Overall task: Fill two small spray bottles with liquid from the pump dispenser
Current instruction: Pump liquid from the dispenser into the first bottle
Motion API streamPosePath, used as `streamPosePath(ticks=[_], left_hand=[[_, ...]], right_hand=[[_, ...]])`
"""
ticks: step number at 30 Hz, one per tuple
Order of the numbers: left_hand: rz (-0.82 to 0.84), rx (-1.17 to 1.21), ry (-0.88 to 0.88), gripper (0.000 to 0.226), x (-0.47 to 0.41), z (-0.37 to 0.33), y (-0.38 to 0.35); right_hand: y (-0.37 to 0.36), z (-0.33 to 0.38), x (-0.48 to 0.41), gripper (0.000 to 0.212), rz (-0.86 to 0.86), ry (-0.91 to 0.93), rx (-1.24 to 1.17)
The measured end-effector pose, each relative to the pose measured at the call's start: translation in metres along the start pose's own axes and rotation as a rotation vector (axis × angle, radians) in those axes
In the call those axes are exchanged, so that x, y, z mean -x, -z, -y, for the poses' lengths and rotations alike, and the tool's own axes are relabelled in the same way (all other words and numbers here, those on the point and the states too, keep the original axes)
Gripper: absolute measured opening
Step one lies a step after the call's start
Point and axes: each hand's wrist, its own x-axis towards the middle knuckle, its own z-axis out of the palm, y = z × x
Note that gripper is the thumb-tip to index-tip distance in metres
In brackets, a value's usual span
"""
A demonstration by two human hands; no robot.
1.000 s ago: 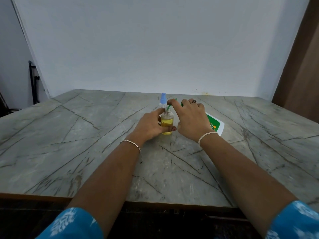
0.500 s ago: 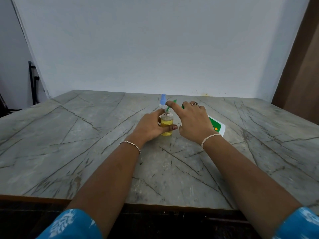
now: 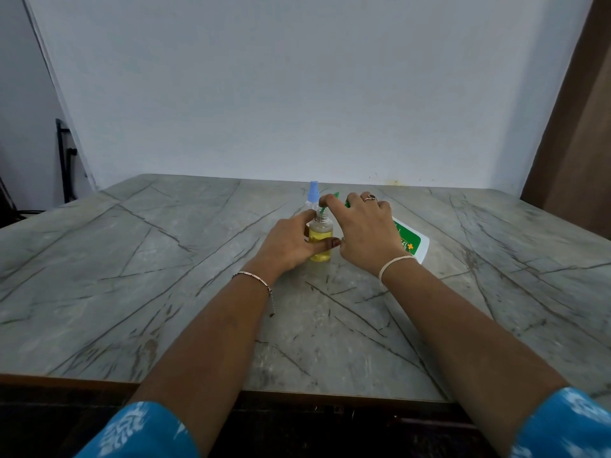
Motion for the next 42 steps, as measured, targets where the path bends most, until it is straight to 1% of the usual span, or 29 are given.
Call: streamPosePath(ticks=[11, 16, 21, 26, 32, 36, 42], left_hand=[[-0.012, -0.024, 0.004, 0.063, 0.0026, -0.0024, -0.0001], [-0.003, -0.044, 0.013, 0.068, 0.0022, -0.0034, -0.0001], [-0.004, -0.039, 0.01, 0.068, 0.0013, -0.0029, -0.0002], [-0.012, -0.021, 0.001, 0.061, 0.0019, -0.0015, -0.0004], [-0.01, -0.041, 0.004, 0.065, 0.0014, -0.0026, -0.0009], [-0.008, -0.033, 0.0, 0.064, 0.001, -0.0018, -0.0013], [-0.005, -0.022, -0.001, 0.065, 0.0019, -0.003, -0.0004]], right_hand=[[-0.0013, -0.0067, 0.0053, 0.085, 0.005, 0.031, 0.029], [-0.0002, -0.0052, 0.0028, 0.08, 0.014, 0.014, 0.004], [-0.0001, 0.0005, -0.0007, 0.072, -0.009, -0.002, -0.003], [-0.0014, -0.0033, 0.0006, 0.076, -0.008, 0.015, -0.01], [0.0, -0.0085, 0.0047, 0.085, 0.02, 0.027, -0.028], [0.0016, -0.0076, 0.004, 0.082, 0.04, 0.018, -0.055], [0.002, -0.0019, 0.001, 0.073, 0.021, -0.002, -0.033]])
